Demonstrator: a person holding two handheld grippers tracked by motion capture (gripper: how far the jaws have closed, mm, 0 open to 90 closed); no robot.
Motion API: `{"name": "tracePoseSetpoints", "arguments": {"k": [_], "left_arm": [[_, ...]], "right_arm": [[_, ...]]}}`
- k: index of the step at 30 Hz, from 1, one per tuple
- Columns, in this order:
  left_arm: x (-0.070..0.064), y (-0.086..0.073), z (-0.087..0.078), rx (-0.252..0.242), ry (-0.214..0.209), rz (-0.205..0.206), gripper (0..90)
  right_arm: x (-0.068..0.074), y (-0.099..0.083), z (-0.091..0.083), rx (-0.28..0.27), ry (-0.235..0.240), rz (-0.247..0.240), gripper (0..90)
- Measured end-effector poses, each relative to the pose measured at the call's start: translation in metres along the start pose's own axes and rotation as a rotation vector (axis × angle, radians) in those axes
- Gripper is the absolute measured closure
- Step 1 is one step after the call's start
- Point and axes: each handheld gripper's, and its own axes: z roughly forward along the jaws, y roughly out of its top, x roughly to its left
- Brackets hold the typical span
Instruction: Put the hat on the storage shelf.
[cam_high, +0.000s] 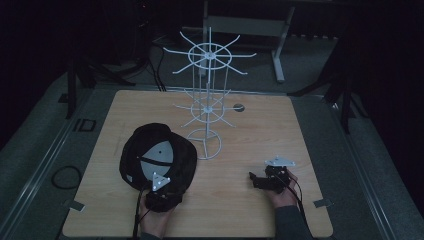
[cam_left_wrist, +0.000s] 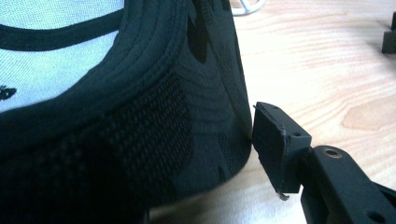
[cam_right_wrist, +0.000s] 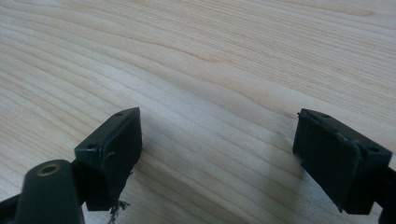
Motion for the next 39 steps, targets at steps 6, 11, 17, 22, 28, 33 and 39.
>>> {"name": "tracePoseSetpoints", "arguments": {"k": [6, 11, 17, 22, 28, 33, 39], "left_arm": [[0.0, 0.006, 0.001, -0.036, 0.017, -0.018, 58.5], [0.003, 0.01, -0.005, -0.058, 0.024, -0.022, 65.5], [0.015, 0.015, -0.014, -0.078, 0.036, -0.044, 66.3], [0.026, 0.018, -0.024, -0.086, 0.045, -0.059, 66.7], [0.043, 0.021, -0.035, -0.091, 0.043, -0.078, 66.9], [0.06, 0.022, -0.042, -0.112, 0.048, -0.107, 65.9], [0.066, 0.016, -0.044, -0.106, 0.055, -0.129, 60.6]], "right_arm": [[0.0, 0.0, 0.0, 0.0, 0.0, 0.0, 15.3], [0.0, 0.0, 0.0, 0.0, 0.0, 0.0, 15.3], [0.0, 0.0, 0.0, 0.0, 0.0, 0.0, 15.3], [0.0, 0.0, 0.0, 0.0, 0.0, 0.0, 15.3], [0.0, 0.0, 0.0, 0.0, 0.0, -0.001, 15.4], [0.0, 0.0, 0.0, 0.0, 0.0, 0.0, 15.3], [0.0, 0.0, 0.0, 0.0, 0.0, -0.001, 15.3]]}}
